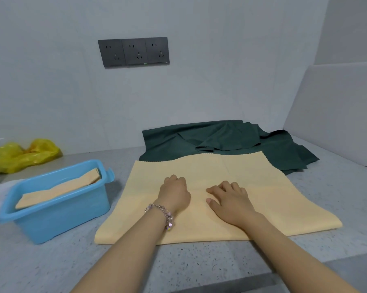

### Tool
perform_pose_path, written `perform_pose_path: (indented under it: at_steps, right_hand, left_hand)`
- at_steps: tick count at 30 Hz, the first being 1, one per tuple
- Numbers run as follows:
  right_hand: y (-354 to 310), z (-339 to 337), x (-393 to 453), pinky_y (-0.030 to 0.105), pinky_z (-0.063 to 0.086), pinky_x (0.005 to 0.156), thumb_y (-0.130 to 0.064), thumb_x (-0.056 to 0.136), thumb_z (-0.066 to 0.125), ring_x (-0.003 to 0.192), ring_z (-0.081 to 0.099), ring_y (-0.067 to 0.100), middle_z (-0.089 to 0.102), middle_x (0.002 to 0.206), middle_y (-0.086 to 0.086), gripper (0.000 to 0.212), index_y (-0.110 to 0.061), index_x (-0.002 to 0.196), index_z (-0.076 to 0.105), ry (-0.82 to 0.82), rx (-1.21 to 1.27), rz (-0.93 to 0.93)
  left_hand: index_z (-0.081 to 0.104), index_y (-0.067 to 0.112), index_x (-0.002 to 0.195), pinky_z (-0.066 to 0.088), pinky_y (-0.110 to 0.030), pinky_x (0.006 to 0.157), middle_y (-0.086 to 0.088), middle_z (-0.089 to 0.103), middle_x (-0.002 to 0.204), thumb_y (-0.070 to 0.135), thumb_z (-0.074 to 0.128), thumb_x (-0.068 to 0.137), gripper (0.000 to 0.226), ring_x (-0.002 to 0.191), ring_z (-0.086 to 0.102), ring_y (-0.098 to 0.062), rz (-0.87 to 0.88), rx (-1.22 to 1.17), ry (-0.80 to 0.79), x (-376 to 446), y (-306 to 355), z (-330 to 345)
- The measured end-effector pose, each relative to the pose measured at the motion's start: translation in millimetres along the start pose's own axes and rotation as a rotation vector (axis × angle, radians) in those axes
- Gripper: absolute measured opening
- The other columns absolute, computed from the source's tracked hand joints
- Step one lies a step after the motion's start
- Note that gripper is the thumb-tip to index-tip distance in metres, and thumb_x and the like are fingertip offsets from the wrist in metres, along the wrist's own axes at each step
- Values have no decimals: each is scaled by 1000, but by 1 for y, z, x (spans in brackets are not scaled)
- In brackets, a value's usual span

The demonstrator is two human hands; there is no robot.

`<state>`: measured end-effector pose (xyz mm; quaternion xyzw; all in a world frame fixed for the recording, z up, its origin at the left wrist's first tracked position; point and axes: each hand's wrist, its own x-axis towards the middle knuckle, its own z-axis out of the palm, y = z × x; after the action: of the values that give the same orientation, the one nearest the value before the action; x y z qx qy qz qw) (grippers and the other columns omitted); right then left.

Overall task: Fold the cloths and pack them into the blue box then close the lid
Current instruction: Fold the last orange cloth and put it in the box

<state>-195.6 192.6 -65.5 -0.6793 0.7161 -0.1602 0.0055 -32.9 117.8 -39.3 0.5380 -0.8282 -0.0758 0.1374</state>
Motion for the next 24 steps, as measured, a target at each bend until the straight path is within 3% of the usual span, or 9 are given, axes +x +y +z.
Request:
perform_pose_path:
  at_steps: [4, 11, 14, 18, 20, 22, 24]
  right_hand:
    - [-1, 3, -2, 31, 23, 93, -50, 95, 28, 115, 32, 18, 41, 125, -7, 42, -36, 133, 39, 41, -36, -24]
    - [-4, 4, -3, 30, 23, 97, -51, 94, 30, 116, 31, 16, 39, 122, -8, 41, -36, 131, 40, 85, 15, -35]
    - [-1, 7, -4, 30, 23, 97, -51, 93, 31, 115, 30, 15, 39, 122, -8, 41, -36, 130, 40, 107, 26, -31]
    - [-1, 8, -4, 30, 22, 97, -52, 92, 33, 115, 30, 15, 39, 121, -9, 41, -36, 129, 41, 140, 37, -36]
    - [-1, 9, -4, 30, 22, 97, -52, 91, 33, 114, 30, 15, 39, 120, -9, 41, -36, 129, 42, 152, 36, -37]
    - [0, 10, -3, 30, 22, 96, -52, 91, 34, 114, 30, 15, 40, 120, -9, 41, -37, 128, 42, 168, 39, -36]
    - [1, 10, -2, 30, 23, 95, -52, 90, 35, 113, 31, 15, 40, 119, -9, 41, -37, 128, 43, 177, 41, -33]
  left_hand:
    - [46, 12, 115, 32, -32, 93, -8, 40, 120, 12, 43, 84, 31, 115, 36, -26, -79, 184, -143, 13, 5, -12]
    - [48, 9, 120, 30, -34, 98, -7, 44, 126, 11, 38, 92, 30, 120, 39, -27, 66, 18, 70, 60, 8, -2]
    - [48, 3, 116, 32, -37, 102, -12, 47, 127, 16, 37, 96, 27, 125, 40, -32, 93, -1, 81, 89, 3, 8]
    - [25, 10, 144, 11, -54, 113, -13, 25, 151, 37, 34, 98, 54, 142, 17, -28, -18, 57, -98, 118, -10, 18]
    - [13, 16, 150, 0, -56, 113, -8, 14, 157, 46, 38, 96, 67, 145, 6, -23, -36, 61, -118, 125, -16, 24]
    - [21, 19, 148, -2, -54, 112, -7, 26, 151, 52, 45, 91, 69, 142, 17, -24, -46, 28, -56, 130, -20, 25]
    - [41, 21, 137, 3, -48, 113, -7, 44, 135, 51, 51, 88, 58, 131, 34, -25, -28, 41, 82, 130, -20, 24]
